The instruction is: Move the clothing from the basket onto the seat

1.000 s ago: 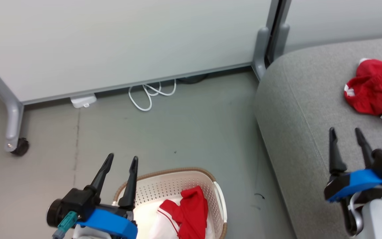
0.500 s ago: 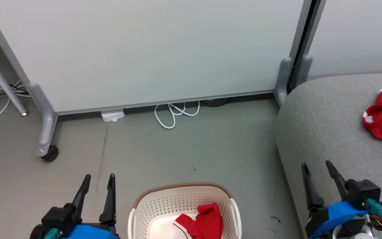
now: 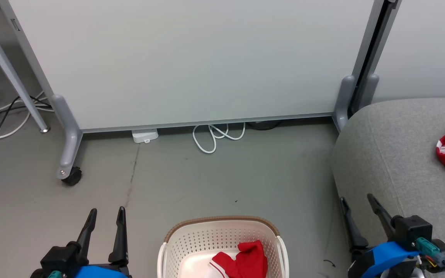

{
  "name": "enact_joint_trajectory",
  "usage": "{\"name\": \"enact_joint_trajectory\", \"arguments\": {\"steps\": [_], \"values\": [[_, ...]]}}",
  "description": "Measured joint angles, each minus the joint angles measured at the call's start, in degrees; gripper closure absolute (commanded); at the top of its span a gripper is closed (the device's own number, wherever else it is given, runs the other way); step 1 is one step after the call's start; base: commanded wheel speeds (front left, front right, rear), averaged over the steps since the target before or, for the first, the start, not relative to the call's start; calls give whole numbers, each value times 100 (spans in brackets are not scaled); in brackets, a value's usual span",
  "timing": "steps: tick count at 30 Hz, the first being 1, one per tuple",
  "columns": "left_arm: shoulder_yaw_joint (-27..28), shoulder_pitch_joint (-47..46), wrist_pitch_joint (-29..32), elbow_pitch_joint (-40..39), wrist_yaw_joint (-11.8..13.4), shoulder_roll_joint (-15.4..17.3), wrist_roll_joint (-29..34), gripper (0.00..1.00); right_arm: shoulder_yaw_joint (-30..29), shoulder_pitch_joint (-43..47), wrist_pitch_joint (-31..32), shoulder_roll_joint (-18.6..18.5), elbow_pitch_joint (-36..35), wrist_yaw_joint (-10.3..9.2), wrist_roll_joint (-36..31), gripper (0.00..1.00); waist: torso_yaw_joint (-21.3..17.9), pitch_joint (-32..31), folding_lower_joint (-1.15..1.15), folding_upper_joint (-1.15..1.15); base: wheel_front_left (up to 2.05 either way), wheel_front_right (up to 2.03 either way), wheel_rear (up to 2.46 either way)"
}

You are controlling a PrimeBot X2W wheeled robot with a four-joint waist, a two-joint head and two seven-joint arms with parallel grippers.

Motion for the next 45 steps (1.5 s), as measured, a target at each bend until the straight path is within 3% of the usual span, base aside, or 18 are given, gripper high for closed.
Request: {"name": "enact_joint_trajectory", "arguments": {"steps": [31, 45], "values": [[-7, 6, 0, -24, 0, 9, 36, 0, 135, -5, -7, 0, -78, 0, 105, 0, -114, 205, 0, 0, 0, 0, 0], [-390, -610, 0, 212, 0, -13, -46, 0, 452, -400, -111, 7, -572, 0, 26, 0, -441, 1066, 0, 0, 0, 0, 0]]}}
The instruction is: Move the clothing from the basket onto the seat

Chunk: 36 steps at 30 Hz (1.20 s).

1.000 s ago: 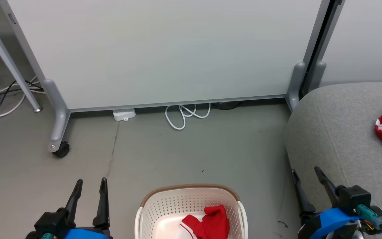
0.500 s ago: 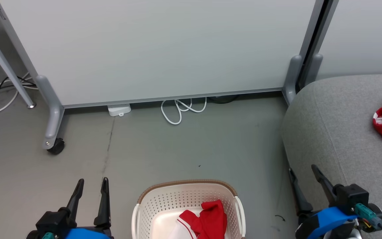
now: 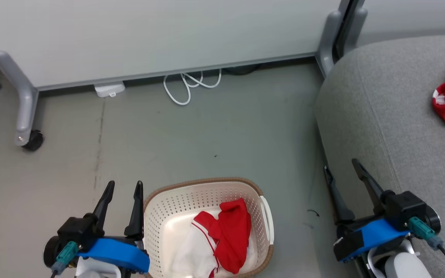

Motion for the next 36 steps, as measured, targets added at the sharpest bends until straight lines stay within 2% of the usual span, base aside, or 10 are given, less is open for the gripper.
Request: {"name": "enact_joint_trajectory", "arguments": {"steps": [10, 20, 24, 28, 29, 30, 31, 36], "values": [[-390, -644, 0, 381, 0, -80, 178, 0, 160, -431, -127, -3, -135, 0, 25, 0, -525, 957, 1, 0, 0, 0, 0], [-873, -1469, 0, 1307, 0, 127, 89, 0, 320, -743, -320, -4, -198, 0, 124, 0, -1069, 1968, 1, 0, 0, 0, 0], [-1336, -1941, 0, 1878, 0, 290, -127, 0, 326, -815, -380, -4, -230, 0, 127, 0, -1218, 2374, 1, 0, 0, 0, 0], [-2078, -2523, 0, 2638, -1, 534, -542, 0, 392, -907, -437, -4, -293, 0, 183, 0, -1340, 2837, 1, 0, 0, 0, 0], [-2078, -2523, 0, 2638, -1, 534, -542, 0, 392, -907, -437, -4, -293, 0, 183, 0, -1340, 2837, 1, 0, 0, 0, 0], [-2387, -2742, 0, 2871, -1, 567, -733, 0, 410, -953, -459, -4, -323, 0, 183, 0, -1364, 3014, 1, 0, 0, 0, 0], [-2387, -2742, 0, 2871, -1, 567, -733, 0, 410, -953, -459, -4, -323, 0, 183, 0, -1364, 3014, 1, 0, 0, 0, 0], [-3088, -3186, 79, 3407, -1, 600, -1224, 0, 414, -1054, -497, -4, -378, 0, 183, 0, -1380, 3417, 1, 0, 0, 0, 0]]}}
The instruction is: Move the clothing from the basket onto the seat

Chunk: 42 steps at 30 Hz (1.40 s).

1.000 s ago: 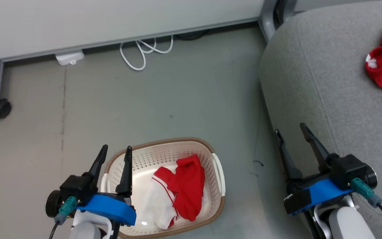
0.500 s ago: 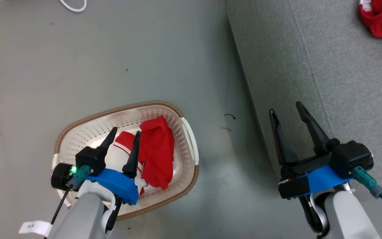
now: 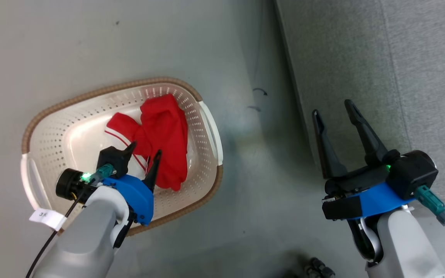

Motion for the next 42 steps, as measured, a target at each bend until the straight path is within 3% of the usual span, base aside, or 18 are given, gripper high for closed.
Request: {"name": "enact_joint_trajectory", "arguments": {"steps": [6, 16, 22, 34, 35, 36, 37, 38, 42], "values": [[-849, -281, 248, 322, 0, 56, -491, 0, 29, -120, -35, 1, -59, 0, 8, 0, 9, 385, 0, 0, 0, 0, 0], [-1639, -694, 584, 521, 0, 162, -1205, 0, 40, -157, -58, 1, -211, 0, 29, 0, -26, 852, -1, 0, 0, 0, 0], [-1852, -983, 780, 800, 0, 199, -1421, 0, 54, -146, -86, 1, -310, 0, 64, 0, -108, 1059, -1, 0, 0, 0, 0], [-1974, -1172, 1246, 1025, 0, -137, -1950, 0, 22, -112, -107, 0, -380, 0, 91, 0, -125, 1241, -1, 0, 0, 0, 0], [-2000, -1173, 1271, 991, 0, -137, -1998, 6, 22, -102, -107, 0, -388, 0, 91, 0, -120, 1244, -1, 0, 0, 0, 0], [-2031, -1174, 1301, 953, 0, -140, -2045, 47, 19, -97, -107, 0, -390, 0, 91, 0, -114, 1247, -1, 0, 0, 0, 0], [-2067, -1177, 1327, 933, 0, -140, -2075, 67, 18, -97, -107, 0, -397, 0, 91, 0, -109, 1248, -1, 0, 0, 0, 0], [-2112, -1185, 1346, 922, 0, -131, -2080, 100, 18, -97, -105, 0, -402, 0, 91, 0, -104, 1248, -1, 0, 0, 0, 0], [-2248, -1216, 1360, 866, 0, -98, -2181, 100, 7, -97, -103, 0, -425, 0, 82, 0, -88, 1242, -1, 0, 0, 0, 0]]}}
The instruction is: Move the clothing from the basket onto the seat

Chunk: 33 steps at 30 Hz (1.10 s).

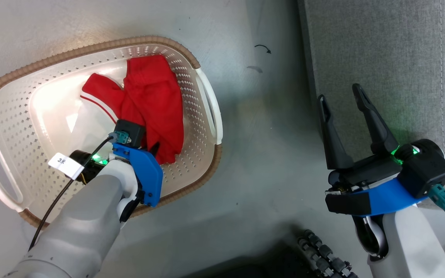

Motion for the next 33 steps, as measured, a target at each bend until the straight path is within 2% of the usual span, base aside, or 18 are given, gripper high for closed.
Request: {"name": "enact_joint_trajectory", "arguments": {"steps": [17, 33], "values": [[-392, -46, -269, -96, 0, 42, -442, 100, 89, -67, 22, 1, 115, 0, -62, 0, 120, -324, 0, 0, 0, 0, 0], [-812, 346, -1027, -300, 0, -20, -750, 100, 109, -148, 70, 3, 509, 0, -118, 0, 494, -1652, 0, 0, 0, 0, 0]]}}
